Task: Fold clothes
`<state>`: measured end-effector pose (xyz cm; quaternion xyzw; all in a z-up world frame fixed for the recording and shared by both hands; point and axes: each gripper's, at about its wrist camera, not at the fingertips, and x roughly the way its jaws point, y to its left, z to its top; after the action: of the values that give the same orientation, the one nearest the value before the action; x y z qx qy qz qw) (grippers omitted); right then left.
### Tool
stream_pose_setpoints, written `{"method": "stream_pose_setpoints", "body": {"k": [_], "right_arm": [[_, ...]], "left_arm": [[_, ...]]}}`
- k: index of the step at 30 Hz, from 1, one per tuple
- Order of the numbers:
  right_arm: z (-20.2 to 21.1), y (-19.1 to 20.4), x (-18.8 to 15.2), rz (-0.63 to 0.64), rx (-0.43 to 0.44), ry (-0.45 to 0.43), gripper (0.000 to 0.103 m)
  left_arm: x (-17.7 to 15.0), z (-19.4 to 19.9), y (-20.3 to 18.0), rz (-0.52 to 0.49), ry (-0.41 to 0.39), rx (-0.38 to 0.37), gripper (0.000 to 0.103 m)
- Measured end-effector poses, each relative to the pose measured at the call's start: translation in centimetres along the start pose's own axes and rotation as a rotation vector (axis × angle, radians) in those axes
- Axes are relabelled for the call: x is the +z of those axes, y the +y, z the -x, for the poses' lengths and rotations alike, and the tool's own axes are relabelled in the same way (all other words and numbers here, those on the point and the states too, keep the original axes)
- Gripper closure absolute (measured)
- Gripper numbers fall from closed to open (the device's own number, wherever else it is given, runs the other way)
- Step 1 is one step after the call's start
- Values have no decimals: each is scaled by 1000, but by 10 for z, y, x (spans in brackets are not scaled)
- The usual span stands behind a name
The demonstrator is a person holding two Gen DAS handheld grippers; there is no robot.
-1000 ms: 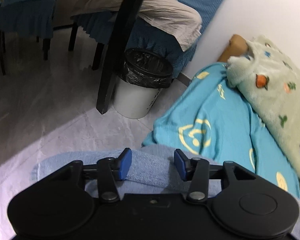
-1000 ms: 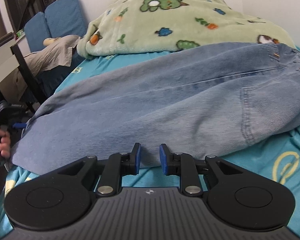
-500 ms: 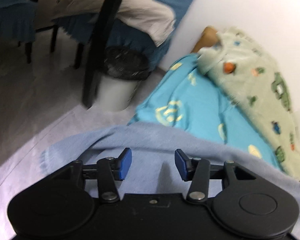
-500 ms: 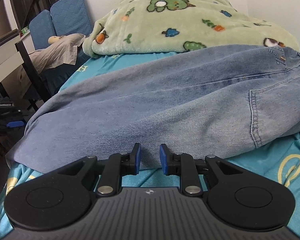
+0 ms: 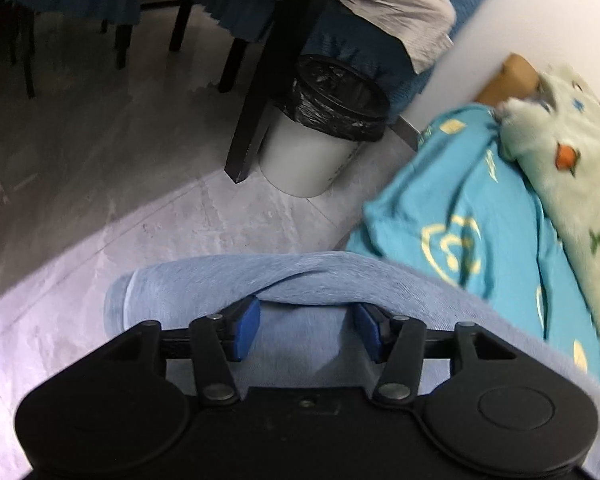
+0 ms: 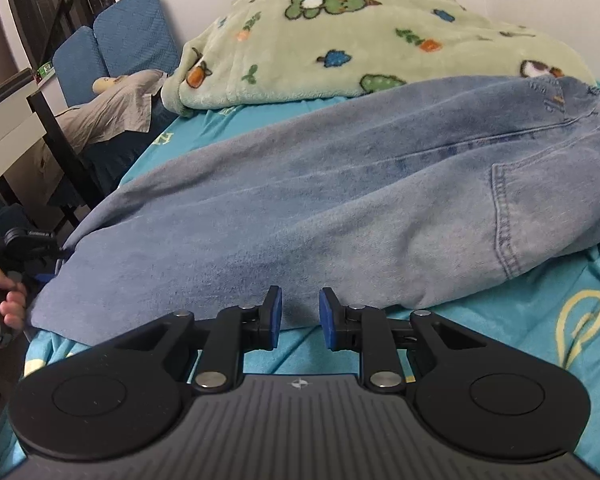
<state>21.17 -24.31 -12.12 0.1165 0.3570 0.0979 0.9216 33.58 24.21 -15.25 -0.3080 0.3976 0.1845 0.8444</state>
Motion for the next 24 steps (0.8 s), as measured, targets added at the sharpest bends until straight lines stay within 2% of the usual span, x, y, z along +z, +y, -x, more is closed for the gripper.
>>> {"method": "stream_pose_setpoints", "body": {"k": [4, 9, 13, 16, 19, 22, 24], "right_arm": [[1, 1, -1, -23, 27, 8, 80], [-4, 1, -2, -33, 29, 20, 80], [-8, 3, -1, -25, 14, 26, 80], [-6, 2, 1, -8, 0, 9, 80], [0, 0, 2, -11, -3, -8, 80], [9, -2, 1, -7, -9, -28, 80], [14, -4, 2, -11, -14, -40, 80]], "left_arm": [[12, -16, -4, -2, -6, 25, 56], [18, -27, -7, 31, -20, 9, 57], [9, -8, -8, -3, 3, -30, 57], [-2, 25, -2, 6, 29, -96, 54], [-5, 61, 12, 65, 58, -132, 51], [-9, 88, 42, 244, 97, -160, 48], [-13, 101, 60, 303, 114, -177, 43]]}}
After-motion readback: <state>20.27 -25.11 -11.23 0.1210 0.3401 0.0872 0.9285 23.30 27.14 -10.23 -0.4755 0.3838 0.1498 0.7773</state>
